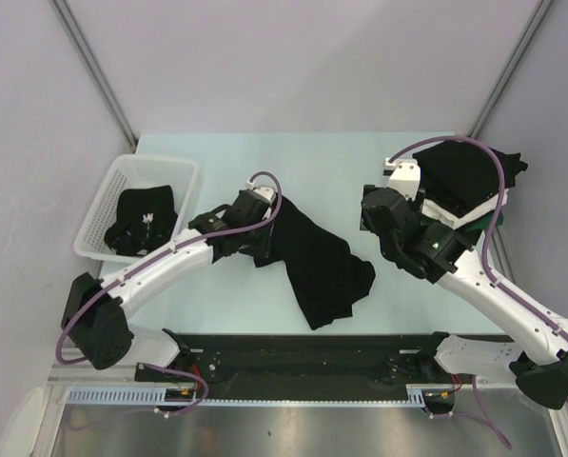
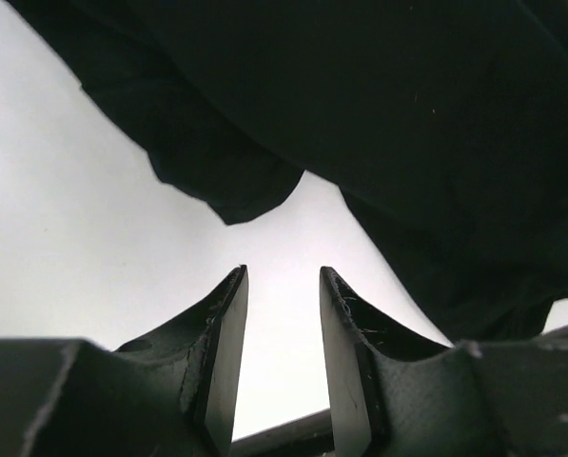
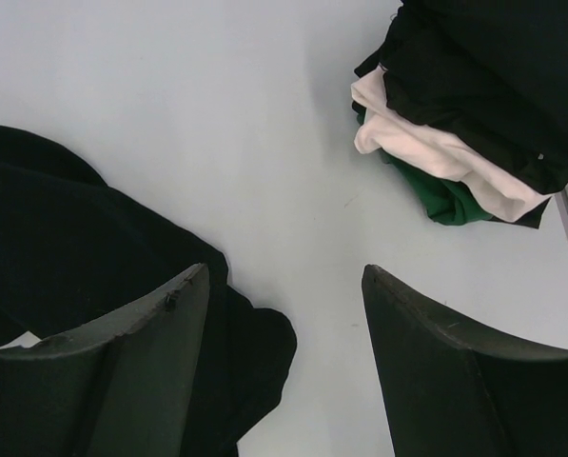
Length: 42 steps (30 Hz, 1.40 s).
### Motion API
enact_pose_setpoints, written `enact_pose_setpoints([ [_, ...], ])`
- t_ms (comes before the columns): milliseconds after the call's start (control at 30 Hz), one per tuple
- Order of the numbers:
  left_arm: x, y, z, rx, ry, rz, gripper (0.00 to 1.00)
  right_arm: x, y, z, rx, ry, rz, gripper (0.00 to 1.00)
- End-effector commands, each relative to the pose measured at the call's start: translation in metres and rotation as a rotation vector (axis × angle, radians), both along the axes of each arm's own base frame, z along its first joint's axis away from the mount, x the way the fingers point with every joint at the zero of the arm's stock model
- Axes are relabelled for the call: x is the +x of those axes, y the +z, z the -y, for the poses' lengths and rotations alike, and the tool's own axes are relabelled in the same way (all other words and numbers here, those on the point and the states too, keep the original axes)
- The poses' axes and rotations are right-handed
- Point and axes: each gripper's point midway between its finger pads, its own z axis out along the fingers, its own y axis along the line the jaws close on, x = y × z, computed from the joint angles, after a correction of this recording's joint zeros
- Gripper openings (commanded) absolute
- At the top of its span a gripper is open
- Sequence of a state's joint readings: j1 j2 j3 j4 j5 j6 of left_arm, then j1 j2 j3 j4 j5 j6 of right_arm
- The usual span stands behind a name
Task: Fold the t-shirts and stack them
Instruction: Flatten out the tshirt
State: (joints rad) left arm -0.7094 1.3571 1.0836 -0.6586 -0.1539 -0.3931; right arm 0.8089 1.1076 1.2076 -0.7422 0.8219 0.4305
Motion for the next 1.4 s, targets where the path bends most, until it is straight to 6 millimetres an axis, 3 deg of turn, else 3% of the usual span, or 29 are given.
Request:
enact_pose_setpoints([
  [0,0.012,-0.013,0.019,-0.039,0.012,-0.011,0.41,-0.001,0.020,0.001,0.031,0.012,0.057,0.71],
  [167,0.019,-0.043,0.028,-0.003,0.020,-0.073,0.46,-0.010,0.025,0.010,0.026,0.022,0.058,0.71],
  [367,0.024,-0.063,0.031,0.028,0.032,-0.109,0.52,-0.023,0.025,0.023,0.033,0.016,0.045,0.72],
  [533,0.026,-0.079,0.025,0.087,0.055,-0.131,0.53,-0.027,0.022,0.031,-0.002,0.002,0.032,0.72],
  [1000,0.041,-0.111,0.005,0.241,0.119,-0.116,0.53,-0.027,0.021,0.029,-0.045,0.043,0.016,0.72],
  [1200,0.049,-0.123,0.008,0.240,0.120,-0.123,0.40,-0.028,0.020,0.030,-0.058,0.050,0.011,0.72],
  [1300,0.053,-0.120,0.010,0.248,0.115,-0.123,0.23,-0.028,0.019,0.031,-0.059,0.045,0.009,0.72],
  [1333,0.054,-0.116,0.011,0.245,0.112,-0.119,0.09,-0.027,0.019,0.030,-0.060,0.046,0.008,0.72],
  [1367,0.058,-0.109,0.011,0.253,0.113,-0.109,0.02,-0.027,0.019,0.030,-0.056,0.043,0.008,0.72],
])
